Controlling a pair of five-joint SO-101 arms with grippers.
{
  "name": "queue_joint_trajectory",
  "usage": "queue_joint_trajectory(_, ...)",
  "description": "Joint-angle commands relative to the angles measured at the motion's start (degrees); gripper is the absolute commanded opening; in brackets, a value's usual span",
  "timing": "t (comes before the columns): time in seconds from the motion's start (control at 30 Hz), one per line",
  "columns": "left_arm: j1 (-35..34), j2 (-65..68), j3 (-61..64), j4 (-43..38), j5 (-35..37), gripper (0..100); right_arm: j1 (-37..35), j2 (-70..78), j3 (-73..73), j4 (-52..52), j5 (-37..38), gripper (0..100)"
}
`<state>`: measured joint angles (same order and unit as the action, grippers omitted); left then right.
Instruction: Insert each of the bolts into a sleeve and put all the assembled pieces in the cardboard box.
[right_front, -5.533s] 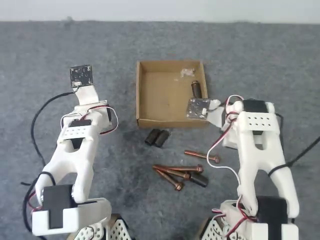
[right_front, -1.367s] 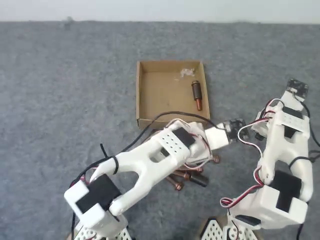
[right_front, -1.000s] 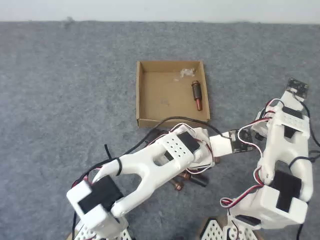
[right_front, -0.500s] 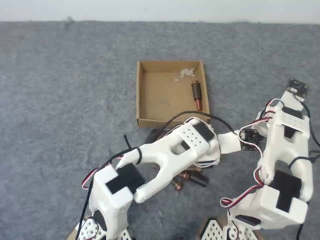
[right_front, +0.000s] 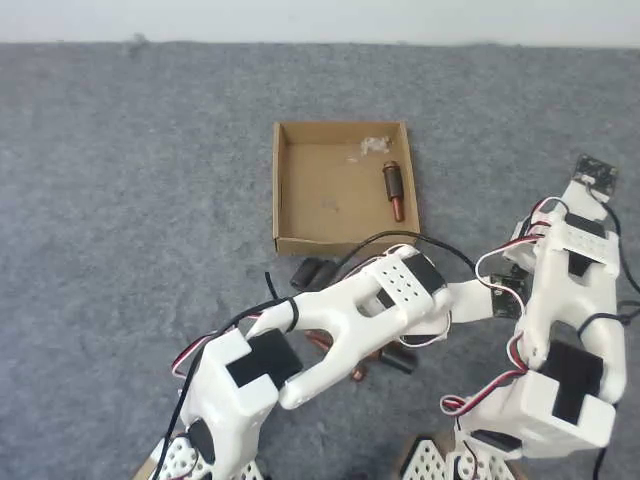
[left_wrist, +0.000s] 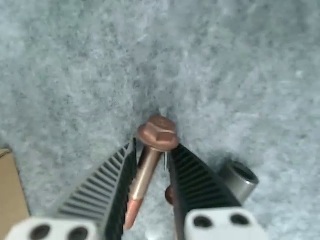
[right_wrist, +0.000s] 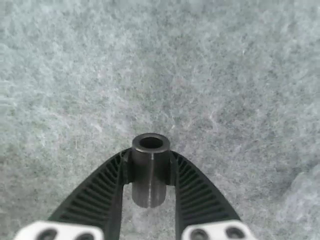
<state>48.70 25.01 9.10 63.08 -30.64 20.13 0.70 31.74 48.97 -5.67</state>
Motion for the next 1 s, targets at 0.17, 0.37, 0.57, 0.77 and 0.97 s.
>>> queue_joint_trajectory(0.17,0.09,0.0,-0.75,2.2,-0.35,8,0.48,-3.56,-0.44,-0.92,-0.09,0.6)
queue_joint_trajectory(0.37,-0.35,-1.85,-2.24,2.37,-0.26,8,0.4,-3.56,-0.44,-1.01,-0.09,0.6)
queue_joint_trajectory(0.57,-3.52,-6.24,-2.24,2.29,8.53,8,0.4,-3.56,-0.35,-1.01,-0.09,0.6)
queue_joint_trajectory(0.77,-9.85,-10.11,-2.59,1.32,17.93,8,0.4,-3.56,-0.35,-0.84,-0.09,0.6)
queue_joint_trajectory(0.97,-12.92,-13.01,-2.33,1.32,21.71,8,0.4,-3.47,-0.35,-0.57,-0.09,0.6)
